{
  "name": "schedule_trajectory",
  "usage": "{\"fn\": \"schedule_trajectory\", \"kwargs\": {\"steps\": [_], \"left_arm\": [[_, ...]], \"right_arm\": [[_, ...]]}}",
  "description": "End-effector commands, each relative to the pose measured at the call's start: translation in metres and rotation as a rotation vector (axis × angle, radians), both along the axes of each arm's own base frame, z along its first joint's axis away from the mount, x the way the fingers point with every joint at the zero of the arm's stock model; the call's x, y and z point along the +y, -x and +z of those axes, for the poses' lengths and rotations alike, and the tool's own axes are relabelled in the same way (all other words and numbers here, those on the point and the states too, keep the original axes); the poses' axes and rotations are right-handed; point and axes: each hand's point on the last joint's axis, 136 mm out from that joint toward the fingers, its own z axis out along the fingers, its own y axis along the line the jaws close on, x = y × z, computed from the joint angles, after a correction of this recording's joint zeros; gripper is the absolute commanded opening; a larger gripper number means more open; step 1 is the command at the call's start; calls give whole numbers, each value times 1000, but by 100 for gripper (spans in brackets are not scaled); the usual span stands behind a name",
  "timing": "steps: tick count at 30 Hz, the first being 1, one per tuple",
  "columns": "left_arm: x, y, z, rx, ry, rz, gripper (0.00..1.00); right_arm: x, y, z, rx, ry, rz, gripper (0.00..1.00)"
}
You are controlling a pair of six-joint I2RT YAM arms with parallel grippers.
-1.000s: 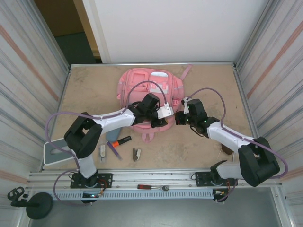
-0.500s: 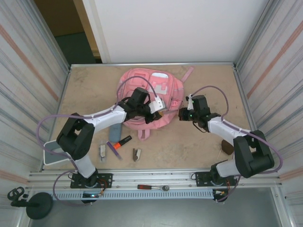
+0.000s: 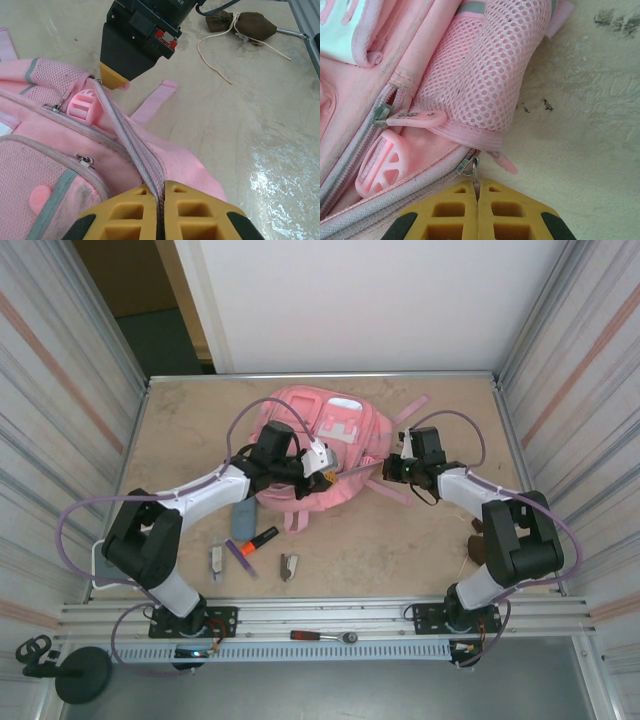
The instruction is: Pack books, pencil case, and school supplies into a backpack
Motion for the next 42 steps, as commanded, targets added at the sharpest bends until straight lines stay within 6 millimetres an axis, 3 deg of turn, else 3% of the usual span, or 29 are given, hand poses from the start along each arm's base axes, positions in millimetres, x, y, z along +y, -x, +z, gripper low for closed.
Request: {"fn": "schedule_trajectory", "kwargs": {"steps": [1, 6, 8, 12, 15, 19, 21, 23, 26, 29, 35, 38, 42], "left_arm": [[-4, 4, 62, -133, 150, -89, 0], [-9, 1, 56, -106, 151, -94, 0], [-11, 1, 54, -100, 153, -98, 0], [-17, 1, 52, -93, 152, -106, 0], [-21, 2, 50, -90, 149, -113, 0], [-25, 3, 47, -81, 141, -118, 0], [-28, 4, 44, -74, 134, -120, 0], [-31, 3, 41, -67, 126, -116, 1], [-36, 1, 36, -60, 101, -110, 1], [-42, -2, 35, -68, 81, -98, 1], [-52, -8, 33, -84, 58, -86, 2], [-50, -18, 25, -92, 25, -41, 1], [-30, -44, 7, -99, -52, 88, 1]], "right_arm": [[-41, -2, -13, 51, 86, -121, 0], [-23, 16, 21, 33, -65, -24, 32], [-22, 15, 31, 41, -164, -44, 40], [-16, -3, 36, 60, -322, -109, 52], [-13, -23, 26, 89, -363, -150, 63], [0, -52, 16, 124, -432, -138, 68], [11, -65, 14, 131, -476, -105, 64], [11, -71, 11, 140, -483, -103, 51], [-3, -70, 12, 120, -481, -127, 17], [-29, -61, 15, 93, -452, -180, 3], [-69, -23, 11, 72, -363, -270, 0], [-78, 1, 3, 79, -311, -303, 0], [-74, 31, -6, 86, -294, -337, 0]]}}
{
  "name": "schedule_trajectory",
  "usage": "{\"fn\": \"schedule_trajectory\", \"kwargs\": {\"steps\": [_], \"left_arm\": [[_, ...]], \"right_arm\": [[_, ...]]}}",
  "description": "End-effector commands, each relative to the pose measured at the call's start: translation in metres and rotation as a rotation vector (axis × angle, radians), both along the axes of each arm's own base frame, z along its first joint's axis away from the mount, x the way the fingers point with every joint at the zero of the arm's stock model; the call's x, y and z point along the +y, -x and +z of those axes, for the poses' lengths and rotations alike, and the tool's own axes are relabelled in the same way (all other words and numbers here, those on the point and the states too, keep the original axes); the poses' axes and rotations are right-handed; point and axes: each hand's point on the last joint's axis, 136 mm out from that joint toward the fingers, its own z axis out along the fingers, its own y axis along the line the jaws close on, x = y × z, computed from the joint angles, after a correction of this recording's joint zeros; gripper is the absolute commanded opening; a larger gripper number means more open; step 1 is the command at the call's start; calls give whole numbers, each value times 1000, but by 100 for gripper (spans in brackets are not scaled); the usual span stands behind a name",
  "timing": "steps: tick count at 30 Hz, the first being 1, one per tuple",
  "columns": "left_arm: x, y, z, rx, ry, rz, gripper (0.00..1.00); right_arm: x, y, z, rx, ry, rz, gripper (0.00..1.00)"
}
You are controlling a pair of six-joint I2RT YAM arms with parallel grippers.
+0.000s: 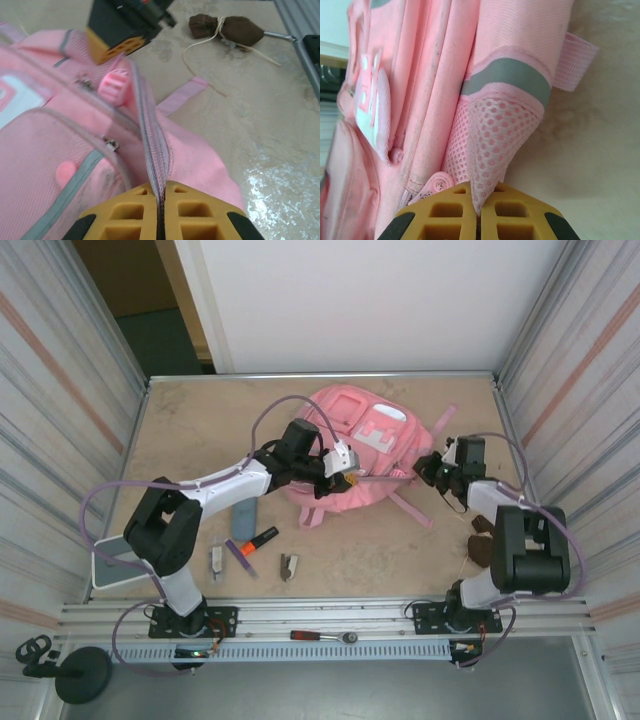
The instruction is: Pack books, pencil case, and school supplies into a backpack
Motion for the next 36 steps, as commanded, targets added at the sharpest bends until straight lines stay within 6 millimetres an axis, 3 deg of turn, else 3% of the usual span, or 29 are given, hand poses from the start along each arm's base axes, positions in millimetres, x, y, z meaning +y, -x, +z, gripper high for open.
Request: {"fn": "schedule_trajectory", "kwargs": {"steps": [1, 4, 8, 11, 13, 17, 19, 21, 23, 28, 31, 36], "left_arm": [[22, -51, 13, -94, -17, 180, 1], [54, -75, 5, -69, -24, 321, 5], [98, -101, -5, -55, -29, 504, 10], [137, -122, -9, -35, -40, 703, 19], [160, -130, -4, -37, -41, 846, 33], [201, -127, 10, 16, -20, 1129, 50], [210, -115, 12, 120, 34, 1221, 55], [200, -102, 14, 231, 117, 1228, 58], [175, -87, 17, 292, 171, 1183, 62], [116, -61, 14, 219, 54, 1114, 70], [86, -54, -2, 211, -19, 1085, 71], [48, -46, -26, 182, -123, 1086, 77]], "right_arm": [[4, 30, -11, 33, 61, -12, 0], [20, 55, -15, 8, 121, -15, 3], [70, 76, -6, -74, 153, 111, 11], [100, 82, 2, -77, 168, 250, 26], [110, 84, 11, -93, 181, 318, 33], [113, 91, 38, -167, 229, 429, 44], [112, 89, 49, -187, 233, 468, 47], [106, 81, 50, -177, 231, 452, 47], [95, 66, 48, -154, 215, 398, 48], [95, 32, 27, -67, 149, 348, 42], [93, 30, 0, 13, 150, 329, 33], [96, 45, -32, 60, 79, 299, 20]]}}
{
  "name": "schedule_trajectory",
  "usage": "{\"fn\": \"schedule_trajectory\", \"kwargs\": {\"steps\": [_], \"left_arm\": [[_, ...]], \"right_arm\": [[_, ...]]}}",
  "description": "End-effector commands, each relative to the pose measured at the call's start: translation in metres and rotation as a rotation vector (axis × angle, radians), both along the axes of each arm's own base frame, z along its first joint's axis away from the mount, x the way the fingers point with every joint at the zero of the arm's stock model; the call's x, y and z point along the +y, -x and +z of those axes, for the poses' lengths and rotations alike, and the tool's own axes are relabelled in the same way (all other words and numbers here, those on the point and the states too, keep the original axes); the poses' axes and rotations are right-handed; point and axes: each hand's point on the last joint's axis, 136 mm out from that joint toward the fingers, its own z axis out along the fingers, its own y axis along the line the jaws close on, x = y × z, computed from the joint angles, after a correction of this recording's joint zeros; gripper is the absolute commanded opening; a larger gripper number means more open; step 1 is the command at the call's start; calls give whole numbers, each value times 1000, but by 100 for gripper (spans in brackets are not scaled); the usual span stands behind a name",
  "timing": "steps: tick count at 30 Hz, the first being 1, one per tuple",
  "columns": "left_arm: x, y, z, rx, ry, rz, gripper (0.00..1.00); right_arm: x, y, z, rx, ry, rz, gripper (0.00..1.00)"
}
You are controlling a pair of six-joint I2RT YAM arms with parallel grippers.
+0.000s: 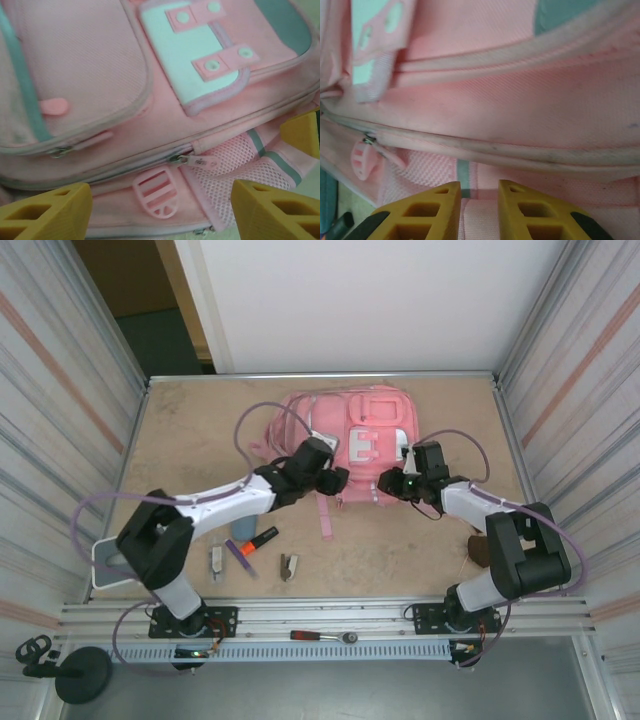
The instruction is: Pack books, pencil case, and school supplies into a backpack
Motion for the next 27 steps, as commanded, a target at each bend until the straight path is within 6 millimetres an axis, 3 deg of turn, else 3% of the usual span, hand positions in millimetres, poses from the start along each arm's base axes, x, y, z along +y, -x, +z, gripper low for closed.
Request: {"fn": "schedule_trajectory", "kwargs": {"steps": [1, 6, 11, 15, 22, 27], "left_arm": [[-7, -3, -7, -11, -95, 70, 79], [-19, -6, -37, 15, -225, 74, 82], [-30, -13, -53, 33, -266, 74, 83], [-26, -16, -65, 19, -342, 99, 83], [-21, -21, -60, -13, -393, 102, 70], [-17, -12, -57, 8, -383, 83, 61]], "right_arm": [[7, 11, -14, 33, -72, -16, 19], [4, 20, -27, 38, -72, -30, 18], [2, 23, -29, 32, -74, -30, 16], [6, 23, -27, 33, -87, -12, 16], [3, 26, -29, 37, -80, -13, 16], [-1, 25, -29, 33, -78, -19, 16]]}}
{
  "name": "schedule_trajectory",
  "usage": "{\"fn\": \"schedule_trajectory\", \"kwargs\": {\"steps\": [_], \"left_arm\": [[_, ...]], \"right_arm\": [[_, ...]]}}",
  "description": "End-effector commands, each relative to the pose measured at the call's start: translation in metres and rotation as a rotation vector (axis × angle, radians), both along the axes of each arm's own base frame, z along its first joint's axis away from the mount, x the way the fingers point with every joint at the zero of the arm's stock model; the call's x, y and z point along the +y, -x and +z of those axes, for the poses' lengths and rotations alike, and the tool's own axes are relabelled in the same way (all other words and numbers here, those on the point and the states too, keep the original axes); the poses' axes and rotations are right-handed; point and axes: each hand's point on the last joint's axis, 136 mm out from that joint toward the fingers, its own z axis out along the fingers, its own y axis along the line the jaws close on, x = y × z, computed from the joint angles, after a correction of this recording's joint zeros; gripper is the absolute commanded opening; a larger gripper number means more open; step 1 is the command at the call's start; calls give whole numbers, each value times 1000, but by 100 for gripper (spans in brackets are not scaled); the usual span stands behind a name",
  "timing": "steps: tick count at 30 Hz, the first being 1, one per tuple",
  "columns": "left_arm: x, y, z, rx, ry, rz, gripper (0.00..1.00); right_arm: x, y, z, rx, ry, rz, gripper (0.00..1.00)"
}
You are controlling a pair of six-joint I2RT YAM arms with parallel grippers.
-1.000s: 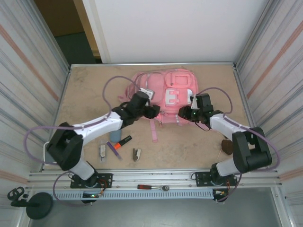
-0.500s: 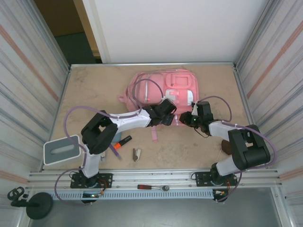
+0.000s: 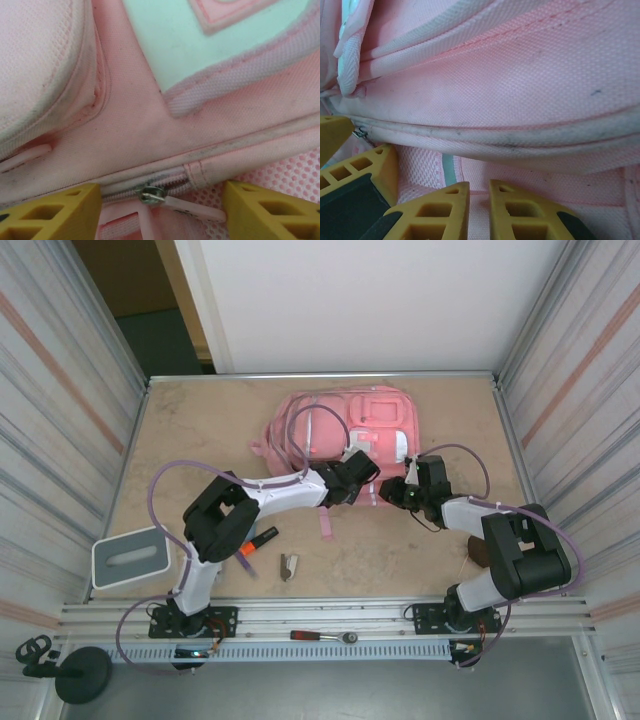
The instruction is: Pack books, pencil case, and school supplies into a backpack
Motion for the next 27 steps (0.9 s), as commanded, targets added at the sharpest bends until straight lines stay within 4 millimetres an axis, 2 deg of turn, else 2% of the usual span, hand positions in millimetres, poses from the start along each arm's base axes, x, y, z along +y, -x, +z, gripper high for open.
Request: {"fn": "schedule_trajectory", "kwargs": {"steps": [1, 8, 17, 24, 27], "left_arm": [[8, 4, 8, -5, -9, 4, 59], [-3, 14, 1, 57, 60, -21, 42], [-4, 18, -2, 90, 73, -37, 29], [4, 25, -7, 115, 69, -31, 27], [7, 29, -13, 136, 68, -29, 31]], "right_arm": [[-1, 17, -16, 83, -7, 13, 16], [-2, 16, -16, 83, -13, 14, 15], [-4, 17, -15, 79, -11, 2, 15], [-6, 17, -13, 72, -1, -1, 14], [-6, 18, -13, 75, 2, 1, 14]]}}
